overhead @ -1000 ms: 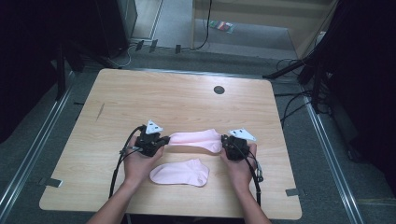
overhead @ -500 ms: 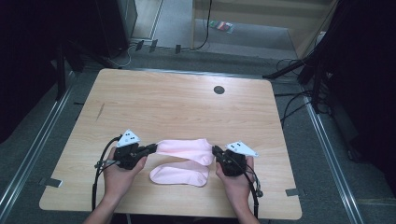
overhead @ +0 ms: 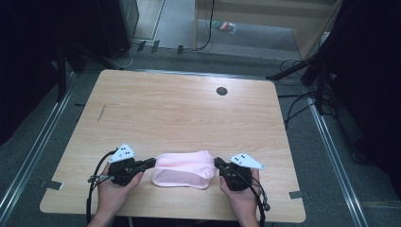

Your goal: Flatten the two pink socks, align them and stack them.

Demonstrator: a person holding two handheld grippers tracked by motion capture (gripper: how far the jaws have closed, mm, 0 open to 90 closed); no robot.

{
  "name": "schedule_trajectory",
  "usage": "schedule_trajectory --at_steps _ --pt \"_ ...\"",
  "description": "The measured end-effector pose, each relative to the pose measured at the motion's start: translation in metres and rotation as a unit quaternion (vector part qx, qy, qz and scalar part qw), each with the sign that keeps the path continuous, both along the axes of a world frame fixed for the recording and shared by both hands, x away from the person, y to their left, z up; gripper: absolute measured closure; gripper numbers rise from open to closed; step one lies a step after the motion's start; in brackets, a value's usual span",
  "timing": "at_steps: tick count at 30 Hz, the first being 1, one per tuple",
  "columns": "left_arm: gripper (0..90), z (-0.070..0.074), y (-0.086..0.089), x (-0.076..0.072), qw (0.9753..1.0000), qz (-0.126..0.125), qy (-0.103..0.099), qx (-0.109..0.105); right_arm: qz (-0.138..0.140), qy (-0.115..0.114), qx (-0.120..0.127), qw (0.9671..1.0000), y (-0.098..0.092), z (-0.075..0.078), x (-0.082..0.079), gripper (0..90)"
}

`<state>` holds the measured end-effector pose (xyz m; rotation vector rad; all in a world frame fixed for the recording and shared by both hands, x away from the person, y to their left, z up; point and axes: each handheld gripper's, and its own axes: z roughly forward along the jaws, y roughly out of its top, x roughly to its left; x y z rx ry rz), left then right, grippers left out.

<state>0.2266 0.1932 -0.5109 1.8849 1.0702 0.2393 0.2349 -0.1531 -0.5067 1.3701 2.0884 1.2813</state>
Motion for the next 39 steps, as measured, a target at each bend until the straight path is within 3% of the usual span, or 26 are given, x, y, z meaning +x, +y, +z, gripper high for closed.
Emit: schedule_trajectory --at_steps 3,6,9,13,15,21,24,25,27,30,32,36,39 --pt "90.0 -0.006 0.003 -0.004 0.9999 -0.006 0.007 0.006 0.006 0.003 0.003 1.0 0.002 -0.003 -0.003 87.4" --pt "90.0 -0.008 0.008 -0.008 0.9999 -0.01 0.013 -0.004 0.014 0.009 0.006 0.9999 0.005 -0.006 -0.004 87.3" --pt "90.0 -0.009 0.008 -0.011 0.9997 -0.018 0.019 0.0 0.021 0.009 -0.005 0.9997 0.008 -0.009 -0.008 87.3" --pt "90.0 -0.013 0.005 -0.014 0.9993 -0.027 0.023 0.015 0.018 0.016 -0.003 0.9997 0.007 -0.013 -0.008 87.2" --pt "90.0 -0.014 0.001 -0.015 0.9987 -0.026 0.019 0.04 0.018 0.015 -0.002 0.9997 0.006 -0.014 -0.008 87.2" --pt "90.0 -0.016 -0.007 -0.017 0.9974 -0.034 0.023 0.058 0.01 0.014 -0.015 0.9997 0.009 -0.02 -0.002 87.2" --pt "90.0 -0.021 -0.008 -0.017 0.9959 -0.035 0.027 0.08 0.019 0.034 -0.018 0.9991 0.011 -0.026 0.003 85.2" --pt "86.0 -0.024 -0.009 -0.016 0.9957 -0.029 0.025 0.085 0.021 0.04 -0.023 0.9987 0.012 -0.028 0.004 81.5" --pt "67.3 -0.026 -0.01 -0.016 0.9965 -0.013 0.019 0.081 0.025 0.043 -0.015 0.9987 0.013 -0.031 0.005 64.8" --pt "59.7 -0.024 -0.007 -0.014 0.9989 -0.005 0.011 0.045 0.028 0.046 0.008 0.9985 0.007 -0.027 0.004 55.9" --pt "58.5 -0.023 -0.005 -0.013 0.9994 0.005 0.01 0.032 0.025 0.043 0.018 0.9986 0.003 -0.022 0.002 55.4" --pt "62.3 -0.027 -0.005 -0.009 0.9993 0.015 0.018 0.028 0.014 0.054 0.025 0.9981 -0.003 -0.024 0.0 55.8" --pt "67.7 -0.026 -0.009 -0.011 0.999 0.016 0.006 0.042 0.018 0.065 0.025 0.9974 0.0 -0.029 0.001 56.8"
